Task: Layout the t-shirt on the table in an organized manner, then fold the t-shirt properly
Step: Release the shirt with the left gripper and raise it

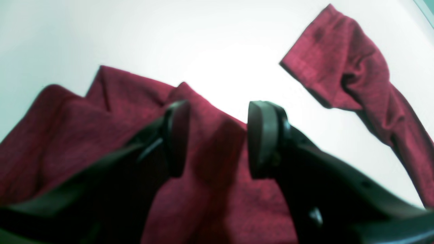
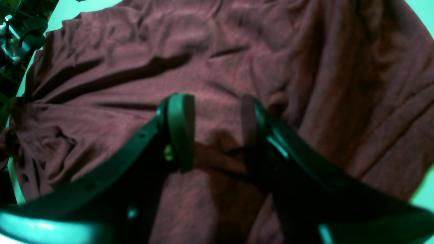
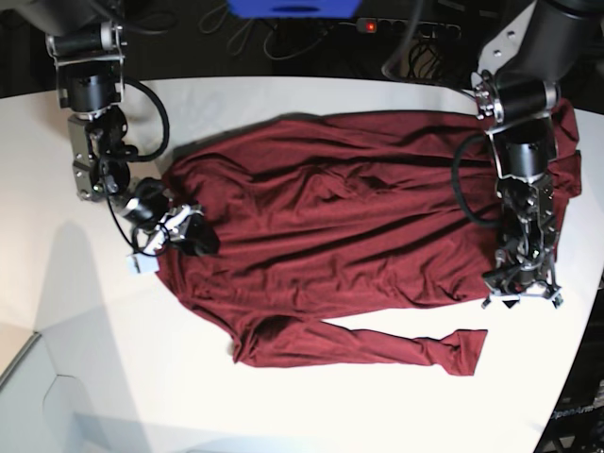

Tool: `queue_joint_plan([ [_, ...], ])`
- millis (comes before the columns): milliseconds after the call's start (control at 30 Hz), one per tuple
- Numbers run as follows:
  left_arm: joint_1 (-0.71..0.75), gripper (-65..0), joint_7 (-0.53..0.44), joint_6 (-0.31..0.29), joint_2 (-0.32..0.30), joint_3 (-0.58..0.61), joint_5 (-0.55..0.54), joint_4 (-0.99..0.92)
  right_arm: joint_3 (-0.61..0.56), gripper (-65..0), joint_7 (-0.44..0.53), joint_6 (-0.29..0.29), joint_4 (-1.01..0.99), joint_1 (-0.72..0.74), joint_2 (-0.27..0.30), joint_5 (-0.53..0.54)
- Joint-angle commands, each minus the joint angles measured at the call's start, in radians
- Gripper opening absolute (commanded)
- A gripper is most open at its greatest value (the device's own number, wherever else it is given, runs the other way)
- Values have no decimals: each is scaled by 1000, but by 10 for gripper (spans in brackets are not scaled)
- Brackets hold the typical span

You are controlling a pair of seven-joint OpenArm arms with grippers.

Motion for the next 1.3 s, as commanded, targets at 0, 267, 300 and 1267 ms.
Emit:
queue_joint_plan([
  [0, -28, -379, -27, -7, -14, -2, 3, 14, 0, -430, -28, -11, 4, 6, 9, -22],
  [267, -3, -380, -27, -7, -13, 1, 3, 14, 0, -430, -28, -11, 4, 6, 11, -22],
  [300, 0, -380, -27, -7, -13, 1, 3, 14, 0, -430, -28, -11, 4, 6, 11, -22],
  [1267, 235, -650, 107, -5, 35, -7, -133, 562, 0, -430, -28, -11, 4, 6, 11, -22],
])
